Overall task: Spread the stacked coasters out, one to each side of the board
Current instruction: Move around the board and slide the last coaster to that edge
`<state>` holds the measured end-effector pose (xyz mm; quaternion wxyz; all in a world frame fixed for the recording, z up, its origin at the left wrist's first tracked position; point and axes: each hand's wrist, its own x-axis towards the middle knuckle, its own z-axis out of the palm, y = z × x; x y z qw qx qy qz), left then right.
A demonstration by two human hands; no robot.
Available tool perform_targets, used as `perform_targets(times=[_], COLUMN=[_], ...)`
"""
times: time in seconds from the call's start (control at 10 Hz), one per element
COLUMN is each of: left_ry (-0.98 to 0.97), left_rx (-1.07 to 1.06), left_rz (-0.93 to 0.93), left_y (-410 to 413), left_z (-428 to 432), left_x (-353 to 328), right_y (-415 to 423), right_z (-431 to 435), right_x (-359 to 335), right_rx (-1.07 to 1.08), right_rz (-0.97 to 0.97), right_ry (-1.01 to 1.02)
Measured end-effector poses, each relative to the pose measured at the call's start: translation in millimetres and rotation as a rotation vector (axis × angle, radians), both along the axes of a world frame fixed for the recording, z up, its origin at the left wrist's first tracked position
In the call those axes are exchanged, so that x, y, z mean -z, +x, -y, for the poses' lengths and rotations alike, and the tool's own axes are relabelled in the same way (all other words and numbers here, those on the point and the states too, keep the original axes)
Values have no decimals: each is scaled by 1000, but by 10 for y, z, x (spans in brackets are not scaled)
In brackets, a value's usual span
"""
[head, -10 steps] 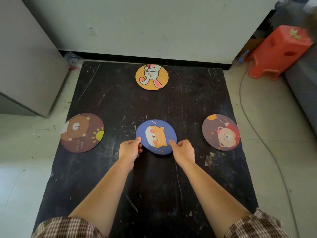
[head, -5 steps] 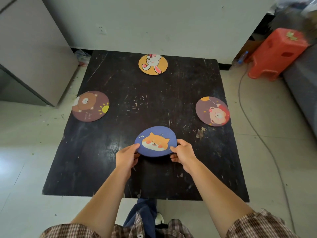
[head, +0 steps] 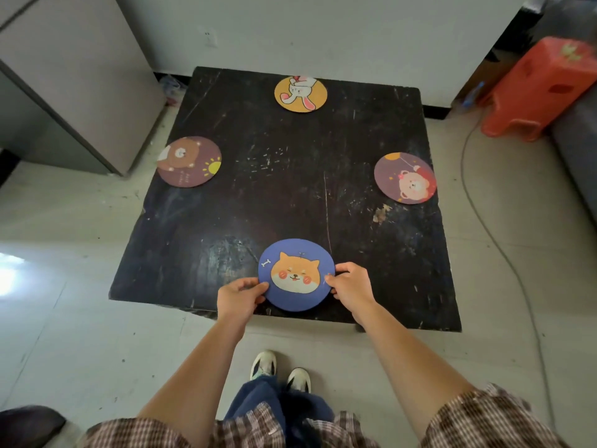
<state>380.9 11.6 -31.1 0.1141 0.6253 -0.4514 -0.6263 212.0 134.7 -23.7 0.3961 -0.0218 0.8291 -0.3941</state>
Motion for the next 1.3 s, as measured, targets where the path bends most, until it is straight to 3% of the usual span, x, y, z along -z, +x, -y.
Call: perform_targets(times=[0.2,0.9,1.1,1.3], left_ry=[18,-82,-162,-368], left_rx=[-45,98,208,451], left_rz=[27,196,281,392], left_y=[85,169,148,195], left_z=[-1,95,117,139], left_x=[54,152,135,39], right_y=[96,279,306,254], right_z=[67,102,111,107], right_x=[41,104,65,-122], right_rx=[6,-45,-98,-57], right_rz=[6,-171,-226,-128], right_ry=[-1,110,134,38])
